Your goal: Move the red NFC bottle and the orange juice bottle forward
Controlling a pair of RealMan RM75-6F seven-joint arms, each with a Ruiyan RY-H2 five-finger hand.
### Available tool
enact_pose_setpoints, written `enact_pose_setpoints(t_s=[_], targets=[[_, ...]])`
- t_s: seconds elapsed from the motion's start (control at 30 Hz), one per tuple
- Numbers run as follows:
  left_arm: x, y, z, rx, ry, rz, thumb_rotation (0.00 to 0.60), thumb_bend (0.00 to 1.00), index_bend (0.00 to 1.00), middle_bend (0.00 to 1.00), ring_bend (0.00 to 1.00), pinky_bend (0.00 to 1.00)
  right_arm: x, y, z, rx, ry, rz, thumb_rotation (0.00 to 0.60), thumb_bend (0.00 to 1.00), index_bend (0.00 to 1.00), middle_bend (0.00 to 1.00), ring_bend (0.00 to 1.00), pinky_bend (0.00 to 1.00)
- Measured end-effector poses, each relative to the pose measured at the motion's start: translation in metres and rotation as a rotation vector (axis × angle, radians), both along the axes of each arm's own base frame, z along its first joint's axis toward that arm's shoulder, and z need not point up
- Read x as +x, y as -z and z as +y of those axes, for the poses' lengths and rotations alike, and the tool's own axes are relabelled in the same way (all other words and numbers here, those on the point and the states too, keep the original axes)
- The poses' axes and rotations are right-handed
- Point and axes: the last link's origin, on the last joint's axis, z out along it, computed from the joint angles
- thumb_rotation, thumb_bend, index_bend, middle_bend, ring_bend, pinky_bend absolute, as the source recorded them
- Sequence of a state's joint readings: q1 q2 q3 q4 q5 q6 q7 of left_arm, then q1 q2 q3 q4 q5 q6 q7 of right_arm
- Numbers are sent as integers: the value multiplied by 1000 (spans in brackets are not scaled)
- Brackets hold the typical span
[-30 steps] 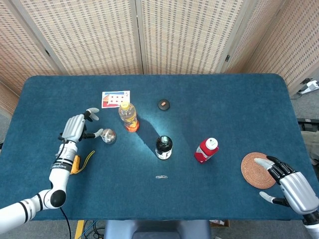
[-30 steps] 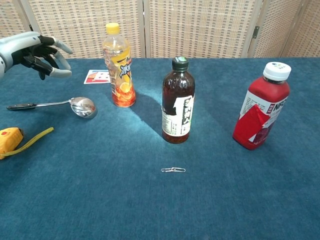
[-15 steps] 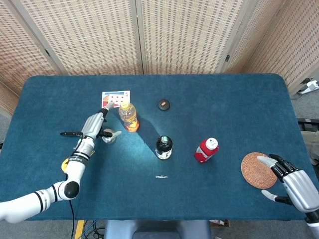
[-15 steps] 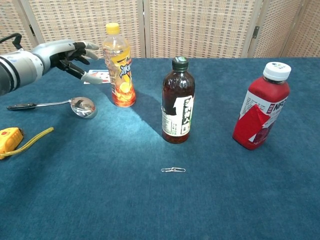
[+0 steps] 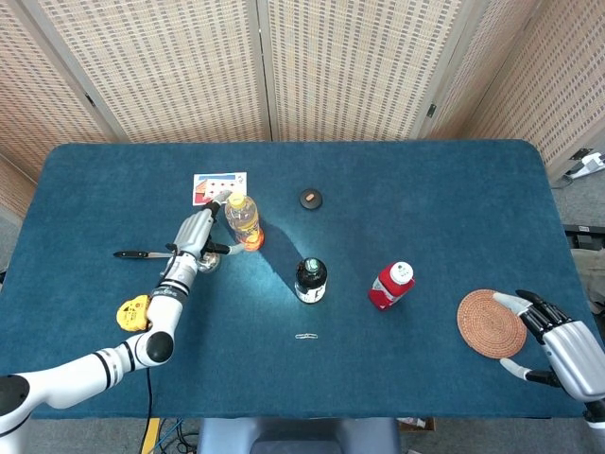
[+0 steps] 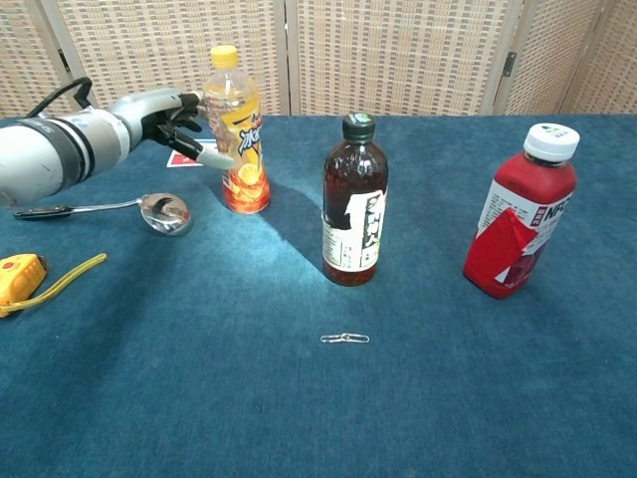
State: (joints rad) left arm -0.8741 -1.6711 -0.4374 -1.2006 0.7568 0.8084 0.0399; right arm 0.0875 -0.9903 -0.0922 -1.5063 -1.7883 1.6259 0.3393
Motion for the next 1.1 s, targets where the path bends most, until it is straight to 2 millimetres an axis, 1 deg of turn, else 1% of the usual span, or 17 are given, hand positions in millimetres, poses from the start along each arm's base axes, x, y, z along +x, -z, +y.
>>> enact_pose_setpoints(t_s=[0.13, 0.2, 0.4, 0.5, 0.73, 0.83, 0.97, 1.1], targets=[[5, 7, 1, -25, -7, -46, 600, 96, 94, 76, 82, 204, -1, 0, -1, 1, 3, -1, 600, 46, 182, 241, 137, 307], [9, 11, 2, -35, -9, -65, 600, 95, 116, 92, 82, 202, -1, -1, -1, -1, 4, -2, 600, 46, 183, 241, 137, 307], [17, 18, 5, -21, -8, -87, 600, 93, 253, 185, 115, 202, -1, -4, -1, -12, 4, -10, 600, 46, 183, 241, 137, 307], [18, 21, 7, -5, -13, -88, 600, 93, 302, 217, 133, 201, -1, -5, 0, -15, 3, -13, 600, 46, 182, 241, 137, 307], [18, 26, 8, 31, -35, -80, 600, 93, 392, 293, 193, 202, -1, -7, 0, -15, 4, -18, 600, 46, 182, 241, 137, 307], [18, 25, 8, 41, -40, -83, 600, 93, 440, 343, 223, 202, -1, -7, 0, -15, 4, -19, 600, 46, 182, 241, 137, 307], [18, 24, 8, 62, -43, -93, 600, 93, 504, 433, 278, 202, -1, -7, 0, -15, 3, -18, 600, 46, 183, 241, 137, 307], [16, 23, 8, 79, -48, -96, 600, 93, 547, 475, 297, 202, -1, -6, 1, -14, 2, -19, 600, 46, 183, 241, 137, 307]])
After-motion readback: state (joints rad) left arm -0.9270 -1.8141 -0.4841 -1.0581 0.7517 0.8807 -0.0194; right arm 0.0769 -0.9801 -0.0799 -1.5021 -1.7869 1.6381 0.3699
